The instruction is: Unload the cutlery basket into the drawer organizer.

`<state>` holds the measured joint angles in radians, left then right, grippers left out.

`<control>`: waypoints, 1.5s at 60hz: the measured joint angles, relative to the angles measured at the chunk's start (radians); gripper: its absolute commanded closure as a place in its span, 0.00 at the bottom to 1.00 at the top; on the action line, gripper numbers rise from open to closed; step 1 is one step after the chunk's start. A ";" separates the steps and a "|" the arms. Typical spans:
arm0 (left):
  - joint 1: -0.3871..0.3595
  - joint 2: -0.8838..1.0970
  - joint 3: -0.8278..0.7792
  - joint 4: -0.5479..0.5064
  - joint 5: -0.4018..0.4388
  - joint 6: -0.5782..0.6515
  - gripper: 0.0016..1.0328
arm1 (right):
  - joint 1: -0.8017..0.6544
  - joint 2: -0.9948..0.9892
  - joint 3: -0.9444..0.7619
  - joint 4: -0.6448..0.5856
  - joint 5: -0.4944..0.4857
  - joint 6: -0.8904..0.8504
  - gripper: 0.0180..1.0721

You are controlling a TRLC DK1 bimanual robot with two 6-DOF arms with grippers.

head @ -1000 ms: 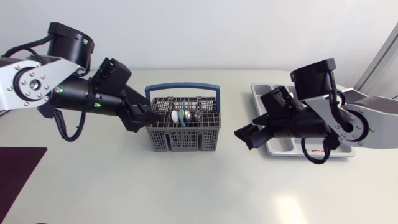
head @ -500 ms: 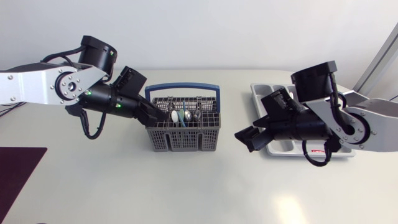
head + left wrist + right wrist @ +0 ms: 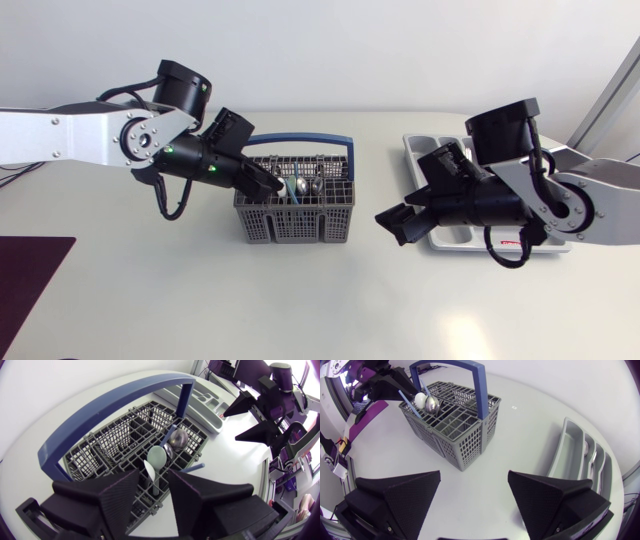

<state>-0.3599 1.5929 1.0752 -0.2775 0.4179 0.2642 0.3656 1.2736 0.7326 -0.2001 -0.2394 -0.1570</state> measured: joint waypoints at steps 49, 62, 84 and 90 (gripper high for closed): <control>-0.023 0.077 0.039 0.044 -0.057 -0.085 0.85 | 0.000 -0.014 -0.038 0.002 0.000 0.000 0.08; -0.023 0.061 0.042 0.031 -0.053 -0.085 0.85 | 0.000 -0.025 -0.048 0.001 0.000 0.000 0.08; -0.015 -0.028 0.042 0.014 -0.030 -0.089 0.84 | 0.000 -0.050 -0.049 0.001 0.000 0.000 0.08; -0.013 -0.031 0.042 -0.007 -0.030 -0.089 0.83 | 0.000 -0.059 -0.052 0.001 0.000 0.000 0.08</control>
<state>-0.3733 1.5620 1.1175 -0.2844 0.3878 0.1749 0.3656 1.2148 0.6804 -0.1989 -0.2394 -0.1570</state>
